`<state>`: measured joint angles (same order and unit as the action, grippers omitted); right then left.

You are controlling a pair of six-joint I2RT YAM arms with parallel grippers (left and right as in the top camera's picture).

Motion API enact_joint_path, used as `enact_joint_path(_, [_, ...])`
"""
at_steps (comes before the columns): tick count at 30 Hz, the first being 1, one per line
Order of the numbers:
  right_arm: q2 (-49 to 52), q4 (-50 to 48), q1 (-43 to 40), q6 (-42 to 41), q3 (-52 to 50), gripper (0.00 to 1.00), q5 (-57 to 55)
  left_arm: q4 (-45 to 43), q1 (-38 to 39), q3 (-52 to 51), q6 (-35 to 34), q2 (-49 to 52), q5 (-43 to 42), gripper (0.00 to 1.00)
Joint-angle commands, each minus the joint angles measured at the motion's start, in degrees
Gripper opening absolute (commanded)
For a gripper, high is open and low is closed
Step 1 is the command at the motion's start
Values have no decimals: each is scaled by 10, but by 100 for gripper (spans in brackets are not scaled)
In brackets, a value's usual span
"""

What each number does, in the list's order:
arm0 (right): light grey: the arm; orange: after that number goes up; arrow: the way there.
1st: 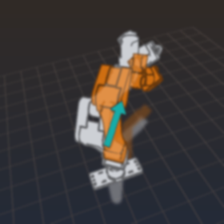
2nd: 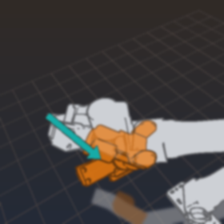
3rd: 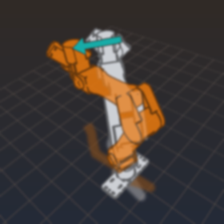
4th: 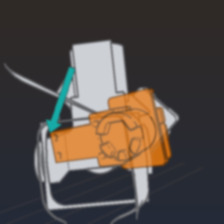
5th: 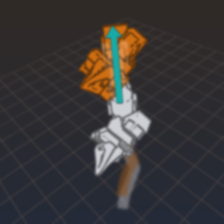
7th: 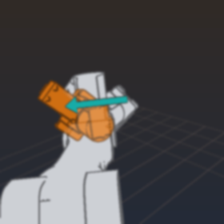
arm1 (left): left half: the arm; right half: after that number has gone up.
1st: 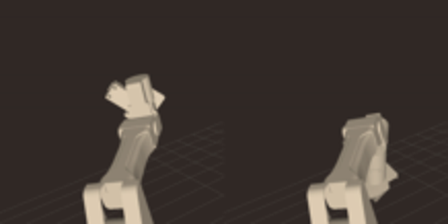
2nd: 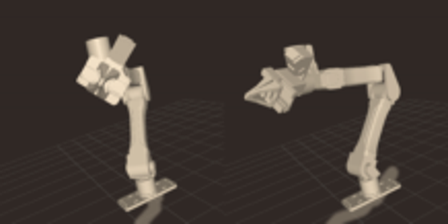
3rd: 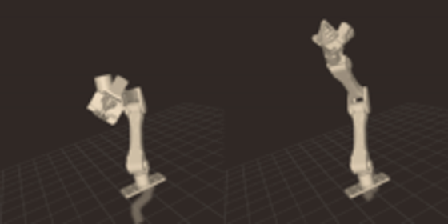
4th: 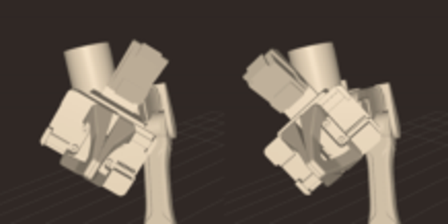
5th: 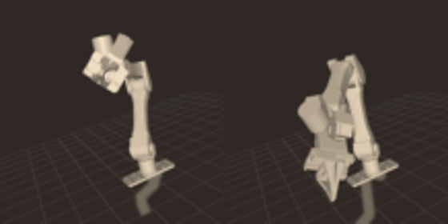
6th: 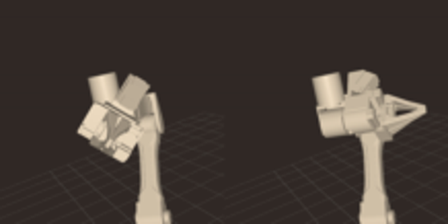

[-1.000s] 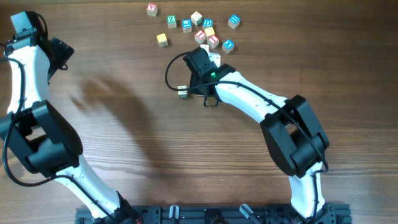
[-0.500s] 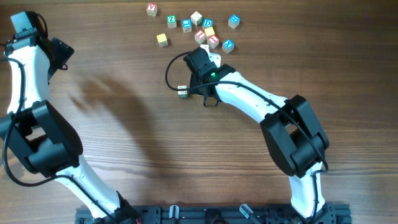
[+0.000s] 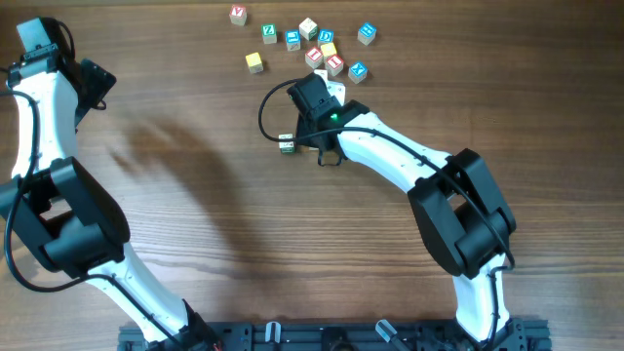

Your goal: Form a circle

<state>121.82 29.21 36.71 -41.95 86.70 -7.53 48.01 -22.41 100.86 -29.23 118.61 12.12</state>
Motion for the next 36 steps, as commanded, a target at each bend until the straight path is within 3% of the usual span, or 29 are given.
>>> enact_joint_path(1, [15, -2, 0, 20, 3, 51, -18, 0, -2, 6, 4, -7, 1, 100])
enact_joint_path(5, [1, 29, -18, 111, 89, 53, -9, 0, -2, 6, 4, -7, 1, 100])
enact_joint_path(9, [-1, 68, -16, 172, 183, 53, 73, 0, -2, 6, 4, -7, 1, 100])
enact_joint_path(14, [16, 73, 13, 178, 166, 61, 98, 0, -2, 6, 4, -7, 1, 100])
enact_joint_path(20, [56, 59, 49, 180, 140, 63, 23, 0, -2, 6, 4, -7, 1, 100])
enact_joint_path(31, [101, 47, 62, 178, 139, 63, 11, 0, -2, 6, 4, -7, 1, 100])
enact_joint_path(33, [101, 45, 63, 177, 139, 63, 11, 0, -2, 6, 4, -7, 1, 100])
enact_joint_path(36, [101, 50, 63, 175, 139, 52, 22, 0, -2, 6, 4, -7, 1, 100])
